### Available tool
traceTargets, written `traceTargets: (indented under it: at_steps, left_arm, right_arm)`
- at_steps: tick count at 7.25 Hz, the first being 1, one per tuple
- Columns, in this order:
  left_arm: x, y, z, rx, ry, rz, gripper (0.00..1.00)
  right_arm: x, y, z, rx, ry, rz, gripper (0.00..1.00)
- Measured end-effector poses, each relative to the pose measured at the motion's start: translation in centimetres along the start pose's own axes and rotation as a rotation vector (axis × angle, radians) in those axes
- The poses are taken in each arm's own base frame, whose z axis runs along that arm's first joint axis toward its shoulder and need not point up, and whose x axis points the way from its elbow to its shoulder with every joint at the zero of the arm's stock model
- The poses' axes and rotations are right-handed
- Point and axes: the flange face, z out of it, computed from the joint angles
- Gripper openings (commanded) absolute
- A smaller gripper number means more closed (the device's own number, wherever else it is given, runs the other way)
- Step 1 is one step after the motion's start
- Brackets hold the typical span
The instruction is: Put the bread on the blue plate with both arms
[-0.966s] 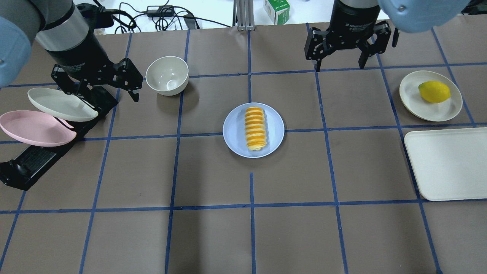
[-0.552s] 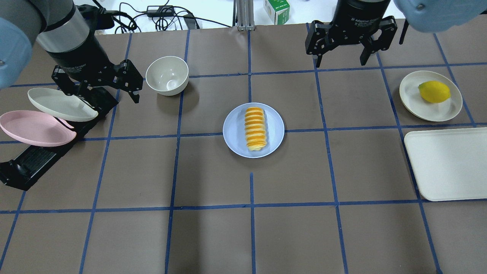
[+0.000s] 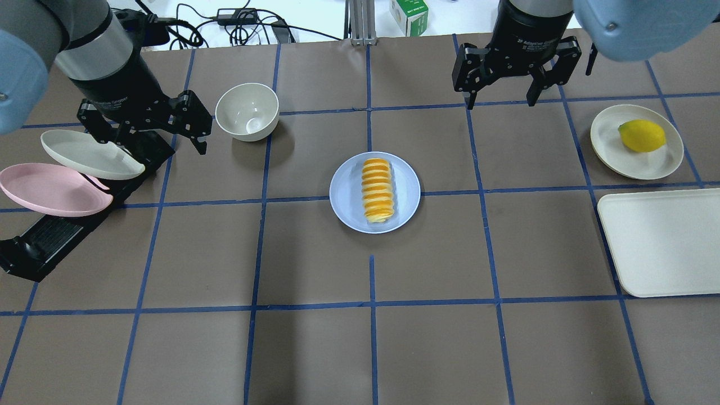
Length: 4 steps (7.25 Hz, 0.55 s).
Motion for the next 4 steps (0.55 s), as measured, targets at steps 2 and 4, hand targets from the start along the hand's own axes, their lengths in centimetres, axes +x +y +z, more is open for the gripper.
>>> traceTargets:
  at_steps: [2,4]
  left_arm:
    - [0.0,0.0,0.0,0.000,0.000,-0.001,1.00]
    - [0.0,0.0,0.1,-0.001,0.000,0.001,1.00]
  right_arm:
    - [1.0,-0.2,0.2,0.001,0.001,0.005,1.00]
    - [2.2,-0.2,0.1,-0.005,0.000,0.032,1.00]
